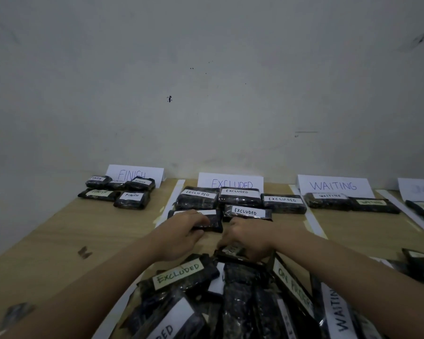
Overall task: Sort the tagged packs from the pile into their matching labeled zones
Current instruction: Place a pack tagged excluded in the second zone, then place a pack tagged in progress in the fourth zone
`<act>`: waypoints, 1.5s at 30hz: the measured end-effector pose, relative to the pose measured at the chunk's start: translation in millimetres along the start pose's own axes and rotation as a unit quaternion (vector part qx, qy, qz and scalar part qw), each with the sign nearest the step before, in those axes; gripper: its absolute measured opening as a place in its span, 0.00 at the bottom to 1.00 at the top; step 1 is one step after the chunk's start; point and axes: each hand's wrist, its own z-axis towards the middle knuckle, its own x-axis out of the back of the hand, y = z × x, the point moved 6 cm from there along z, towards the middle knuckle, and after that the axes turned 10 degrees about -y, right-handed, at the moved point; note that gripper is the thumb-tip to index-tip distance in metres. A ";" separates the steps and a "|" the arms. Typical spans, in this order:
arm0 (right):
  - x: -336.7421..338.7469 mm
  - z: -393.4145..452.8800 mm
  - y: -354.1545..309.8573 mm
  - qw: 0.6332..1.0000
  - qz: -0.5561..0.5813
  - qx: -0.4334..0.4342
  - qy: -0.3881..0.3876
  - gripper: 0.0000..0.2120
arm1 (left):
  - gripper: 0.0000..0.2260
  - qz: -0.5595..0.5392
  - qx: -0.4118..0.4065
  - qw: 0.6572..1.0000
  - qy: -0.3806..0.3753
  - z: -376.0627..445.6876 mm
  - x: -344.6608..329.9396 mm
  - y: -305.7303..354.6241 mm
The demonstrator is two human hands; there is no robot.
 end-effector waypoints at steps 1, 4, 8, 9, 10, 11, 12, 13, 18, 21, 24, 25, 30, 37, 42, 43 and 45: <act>1.0 -0.2 -1.2 1.000 -0.001 0.003 -0.004 0.27 | 0.13 -0.002 0.002 1.000 0.002 -2.0 1.4 -1.3; 4.6 -11.7 0.5 0.999 0.041 -0.003 -0.002 0.24 | 0.13 -0.010 0.011 1.000 0.003 -7.8 5.8 -5.5; 12.4 -43.3 8.5 0.996 0.059 -0.051 0.043 0.25 | 0.13 -0.018 0.019 1.000 -0.009 -11.5 7.0 -5.2; 14.3 -52.8 11.4 0.995 0.048 -0.068 0.055 0.25 | 0.13 -0.022 0.019 1.000 -0.011 -11.5 6.8 -3.0; 16.2 -62.6 13.8 0.994 0.037 -0.082 0.063 0.25 | 0.13 -0.026 0.017 0.999 -0.012 -11.2 6.6 0.1; 18.2 -72.8 16.2 0.993 0.026 -0.093 0.072 0.25 | 0.13 -0.027 0.014 0.999 -0.013 -10.9 6.3 3.8; 20.3 -83.7 19.3 0.991 0.016 -0.103 0.083 0.24 | 0.13 -0.028 0.011 0.999 -0.014 -10.1 6.2 7.9; 21.4 -95.2 23.7 0.989 0.009 -0.115 0.095 0.24 | 0.13 -0.029 0.008 0.999 -0.014 -8.9 6.1 12.5; 24.6 -164.2 46.3 0.957 -0.010 -0.176 0.231 0.22 | 0.13 -0.043 -0.017 0.999 -0.016 1.8 8.0 45.8; 21.7 -208.7 57.2 0.913 0.090 -0.194 0.348 0.24 | 0.13 -0.079 -0.036 0.996 -0.010 10.3 11.8 72.5; 17.3 -241.0 55.5 0.866 0.176 -0.201 0.423 0.25 | 0.13 -0.256 -0.028 0.966 0.001 15.1 17.2 97.5; 14.6 -248.3 53.8 0.855 0.189 -0.204 0.437 0.26 | 0.13 -0.328 -0.027 0.944 -0.002 15.8 18.1 107.0; 7.5 -272.7 42.2 0.835 0.215 -0.212 0.460 0.28 | 0.10 -0.468 -0.055 0.882 0.005 21.7 19.1 152.6; -4.3 -307.3 38.9 0.843 0.191 -0.261 0.429 0.30 | 0.09 -0.493 -0.074 0.867 0.009 29.3 13.9 197.6; -29.1 -322.7 30.9 0.855 0.106 -0.347 0.372 0.34 | 0.05 -0.476 -0.088 0.875 -0.018 45.4 -6.0 242.2; -35.0 -328.0 30.9 0.845 0.105 -0.358 0.383 0.35 | 0.03 -0.475 -0.091 0.875 -0.029 51.0 -12.1 252.2; -46.2 -342.0 35.0 0.828 0.106 -0.373 0.405 0.34 | 0.03 -0.477 -0.095 0.873 -0.042 63.3 -21.2 272.6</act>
